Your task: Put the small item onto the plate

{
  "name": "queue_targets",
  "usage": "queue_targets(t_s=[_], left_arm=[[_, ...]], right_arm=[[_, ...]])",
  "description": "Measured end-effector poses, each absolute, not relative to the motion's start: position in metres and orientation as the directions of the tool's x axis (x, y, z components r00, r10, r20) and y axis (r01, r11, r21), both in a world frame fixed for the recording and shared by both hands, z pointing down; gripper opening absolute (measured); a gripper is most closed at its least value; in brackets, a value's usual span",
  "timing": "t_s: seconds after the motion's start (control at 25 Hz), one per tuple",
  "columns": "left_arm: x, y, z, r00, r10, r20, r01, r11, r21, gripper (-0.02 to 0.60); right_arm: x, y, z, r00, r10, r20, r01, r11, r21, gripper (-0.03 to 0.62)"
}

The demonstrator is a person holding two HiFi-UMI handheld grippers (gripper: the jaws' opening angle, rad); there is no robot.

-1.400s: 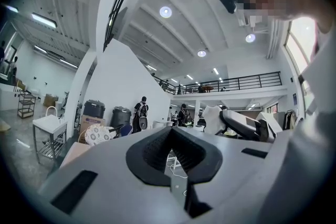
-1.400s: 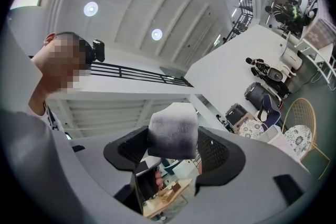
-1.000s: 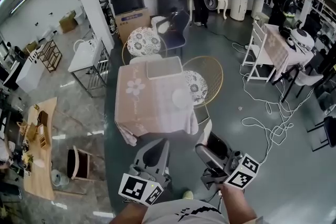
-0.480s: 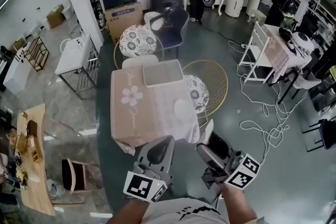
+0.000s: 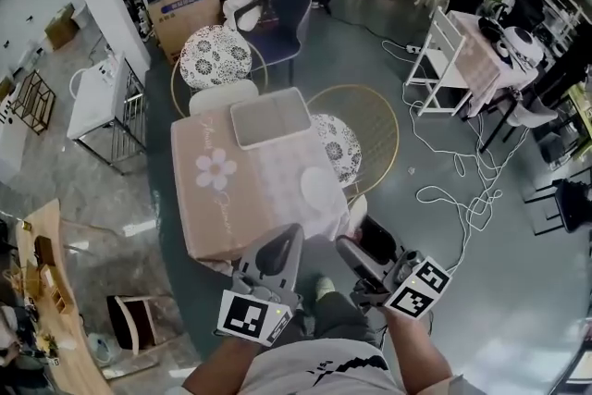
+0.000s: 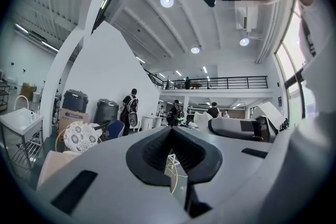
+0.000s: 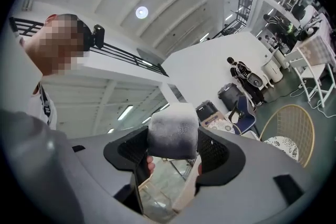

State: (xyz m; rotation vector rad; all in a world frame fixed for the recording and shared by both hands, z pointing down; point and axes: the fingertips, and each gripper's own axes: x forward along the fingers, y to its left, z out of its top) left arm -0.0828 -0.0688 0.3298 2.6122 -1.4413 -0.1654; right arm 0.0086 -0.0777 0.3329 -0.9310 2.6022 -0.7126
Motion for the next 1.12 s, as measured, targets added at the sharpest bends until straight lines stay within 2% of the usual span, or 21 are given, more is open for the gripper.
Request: queue_targets(t_s=[0.36, 1.12], left_arm=[[-0.074, -0.138, 0.379, 0.549, -0.835, 0.017, -0.819, -0.534, 0.211, 0.005], [-0.048, -0.226, 0.561, 0.578, -0.805, 0.135, -0.798, -0.522, 0.301, 0.005]], right_arm=[[0.005, -0.146, 0.403, -0.742, -0.670, 0.001, -0.567, 0.627, -0.534, 0.284], [0.019, -0.228, 0.625, -0.699, -0.667, 0.257, -0.695, 0.551, -0.461, 0.285]])
